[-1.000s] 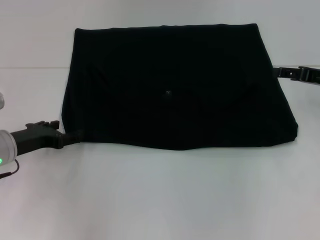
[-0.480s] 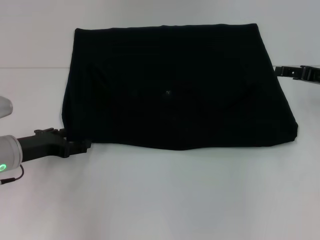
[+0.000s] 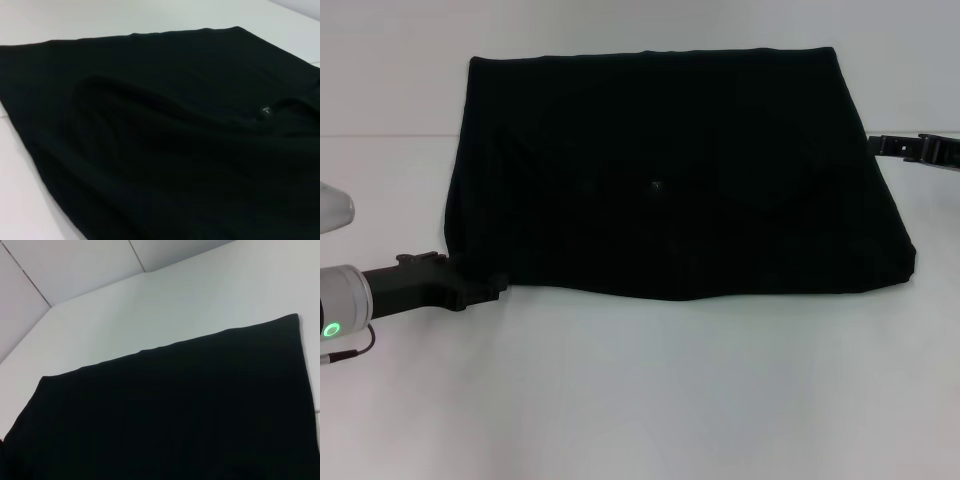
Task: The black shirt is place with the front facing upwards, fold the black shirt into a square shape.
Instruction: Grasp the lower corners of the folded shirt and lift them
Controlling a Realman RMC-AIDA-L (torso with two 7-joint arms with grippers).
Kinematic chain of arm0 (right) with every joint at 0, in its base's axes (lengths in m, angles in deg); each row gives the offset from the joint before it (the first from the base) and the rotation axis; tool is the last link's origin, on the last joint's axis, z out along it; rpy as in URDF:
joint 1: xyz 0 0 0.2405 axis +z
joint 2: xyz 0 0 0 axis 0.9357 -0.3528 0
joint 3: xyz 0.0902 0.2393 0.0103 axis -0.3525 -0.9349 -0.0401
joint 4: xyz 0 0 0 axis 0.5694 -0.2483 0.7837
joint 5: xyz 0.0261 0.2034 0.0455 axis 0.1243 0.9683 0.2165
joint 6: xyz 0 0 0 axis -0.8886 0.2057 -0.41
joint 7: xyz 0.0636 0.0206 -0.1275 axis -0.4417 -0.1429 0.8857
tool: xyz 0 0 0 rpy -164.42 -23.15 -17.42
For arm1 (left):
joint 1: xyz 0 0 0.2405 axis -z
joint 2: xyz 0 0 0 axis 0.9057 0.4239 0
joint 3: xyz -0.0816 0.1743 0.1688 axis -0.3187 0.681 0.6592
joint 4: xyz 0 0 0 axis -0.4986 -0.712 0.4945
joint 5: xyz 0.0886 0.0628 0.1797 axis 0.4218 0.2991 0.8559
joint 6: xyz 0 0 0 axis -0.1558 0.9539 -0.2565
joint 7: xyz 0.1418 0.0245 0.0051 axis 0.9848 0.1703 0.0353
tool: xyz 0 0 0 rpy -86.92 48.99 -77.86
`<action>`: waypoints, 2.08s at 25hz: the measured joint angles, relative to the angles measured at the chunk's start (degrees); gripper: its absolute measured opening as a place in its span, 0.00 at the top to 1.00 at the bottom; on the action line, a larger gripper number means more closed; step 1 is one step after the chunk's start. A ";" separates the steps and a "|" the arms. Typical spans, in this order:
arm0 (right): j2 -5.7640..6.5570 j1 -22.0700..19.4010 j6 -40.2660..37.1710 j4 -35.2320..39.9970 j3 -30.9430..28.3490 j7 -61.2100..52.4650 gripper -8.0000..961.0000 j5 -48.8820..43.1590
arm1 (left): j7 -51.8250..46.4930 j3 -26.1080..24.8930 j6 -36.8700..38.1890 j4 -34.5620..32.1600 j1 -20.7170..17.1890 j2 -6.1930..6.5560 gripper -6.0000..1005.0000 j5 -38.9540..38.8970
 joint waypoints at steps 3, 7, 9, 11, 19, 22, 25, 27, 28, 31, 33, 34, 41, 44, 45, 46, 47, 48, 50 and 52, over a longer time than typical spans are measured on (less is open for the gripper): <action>-0.01 -0.03 -0.02 0.00 0.01 0.04 0.22 0.00 | -0.05 -0.32 -0.57 0.08 0.18 0.01 0.23 0.04; 0.00 -0.32 -0.22 -0.06 0.21 0.08 0.22 0.00 | -0.29 -0.62 -0.14 0.06 0.23 0.20 0.33 0.04; 0.11 -0.54 -0.71 -0.05 0.37 -0.01 0.22 -0.03 | -0.62 -0.63 -0.08 -0.02 0.26 0.28 0.39 0.06; 0.45 -0.80 -1.67 -0.02 0.49 -0.23 0.23 -0.27 | -0.89 -0.62 -0.06 -0.05 0.35 0.33 0.44 0.13; 3.66 -2.11 -10.55 -0.15 2.12 -4.69 0.26 -5.02 | -1.62 -0.62 -0.01 -0.28 0.41 0.47 0.78 0.11; 4.49 -2.29 -13.54 -0.13 3.32 -7.22 0.27 -8.22 | -1.68 -0.62 -0.01 -0.32 0.48 0.54 0.89 -0.13; 4.64 -2.36 -15.28 -0.17 4.15 -7.88 0.28 -10.07 | -1.70 -0.62 -0.02 -0.34 0.68 0.54 0.96 -0.18; 4.38 -2.39 -15.35 -0.26 4.36 -8.03 0.29 -10.80 | -1.72 -0.61 -0.03 -0.35 0.94 0.54 0.99 -0.17; 4.16 -2.38 -15.24 -0.27 4.37 -8.03 0.30 -10.90 | -1.72 -0.62 -0.03 -0.35 1.08 0.54 1.00 -0.14; 3.37 -2.12 -14.37 -0.30 4.58 -8.03 0.31 -11.09 | -1.72 -0.49 0.05 -0.29 1.47 0.54 1.00 0.02; 2.85 -1.80 -13.62 -0.41 4.99 -8.12 0.32 -11.14 | -1.72 -0.51 0.27 -0.24 1.76 0.58 0.99 0.04; 2.60 -1.65 -13.17 -0.52 5.17 -8.24 0.32 -11.15 | -1.72 -0.52 0.35 -0.20 1.86 0.59 0.99 0.04; 1.67 -0.64 -7.59 -3.74 5.88 -8.52 0.36 -11.17 | -1.72 -0.50 0.48 -0.07 2.01 0.63 0.99 0.09; 1.17 -0.38 -6.12 -4.10 5.97 -8.47 0.42 -11.14 | -1.72 -0.56 0.50 -0.02 2.00 0.64 0.98 0.09; 1.01 -0.29 -5.97 -4.11 5.97 -8.39 0.44 -11.10 | -1.72 -0.55 0.50 -0.01 2.00 0.63 0.98 0.09; 0.94 -0.25 -5.96 -4.08 5.96 -8.25 0.51 -11.02 | -1.72 -0.57 0.49 -0.01 1.99 0.64 0.98 0.09; 0.81 -0.18 -5.92 -4.01 5.79 -8.06 0.58 -10.86 | -1.72 -0.57 0.48 0.00 1.99 0.64 0.98 0.08; 0.70 -0.18 -5.92 -3.93 5.58 -7.92 0.66 -10.68 | -1.72 -0.58 0.37 0.02 1.99 0.64 0.98 0.09; 0.37 -0.26 -5.89 -3.72 5.16 -7.25 0.70 -9.59 | -1.72 -0.55 0.18 0.06 1.99 0.64 0.98 0.08; 0.26 -0.63 -6.03 -3.65 5.13 -6.30 0.74 -8.17 | -1.72 -0.51 0.10 0.08 1.99 0.64 0.98 0.08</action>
